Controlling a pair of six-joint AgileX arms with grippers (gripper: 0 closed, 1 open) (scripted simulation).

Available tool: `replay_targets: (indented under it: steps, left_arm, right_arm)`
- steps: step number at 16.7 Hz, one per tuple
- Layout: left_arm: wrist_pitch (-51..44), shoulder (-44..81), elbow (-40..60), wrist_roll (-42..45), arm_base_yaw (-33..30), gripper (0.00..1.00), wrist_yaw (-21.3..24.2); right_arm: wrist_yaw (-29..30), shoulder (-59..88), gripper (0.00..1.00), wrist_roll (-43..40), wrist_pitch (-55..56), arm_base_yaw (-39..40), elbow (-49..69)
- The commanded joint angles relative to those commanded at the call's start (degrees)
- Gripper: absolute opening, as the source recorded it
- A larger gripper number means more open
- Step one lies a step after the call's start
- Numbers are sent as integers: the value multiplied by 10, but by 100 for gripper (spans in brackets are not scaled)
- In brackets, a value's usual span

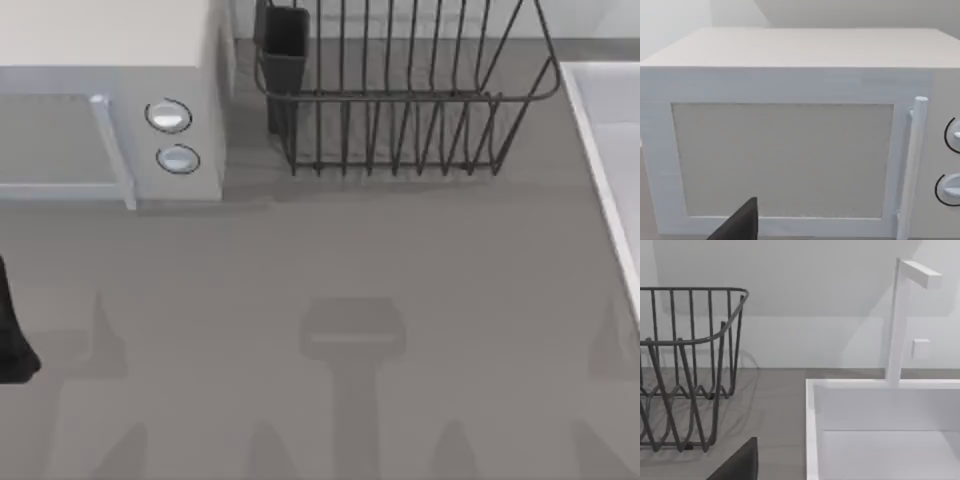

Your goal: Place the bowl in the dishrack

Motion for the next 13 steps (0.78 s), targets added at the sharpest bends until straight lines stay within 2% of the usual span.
replay_targets:
  steps: [3, 6, 9, 13]
  left_arm:
    - [0, 0, 0, 0, 0, 100, 0]
    - [0, 0, 0, 0, 0, 100, 0]
    - [0, 0, 0, 0, 0, 100, 0]
    - [0, 0, 0, 0, 0, 100, 0]
  right_arm:
    - [0, 7, 100, -4, -6, -4, 7]
    - [-2, 61, 100, -35, -54, -36, 60]
    - [-6, 171, 100, -89, -138, -89, 156]
    - [-14, 390, 100, -176, -283, -178, 311]
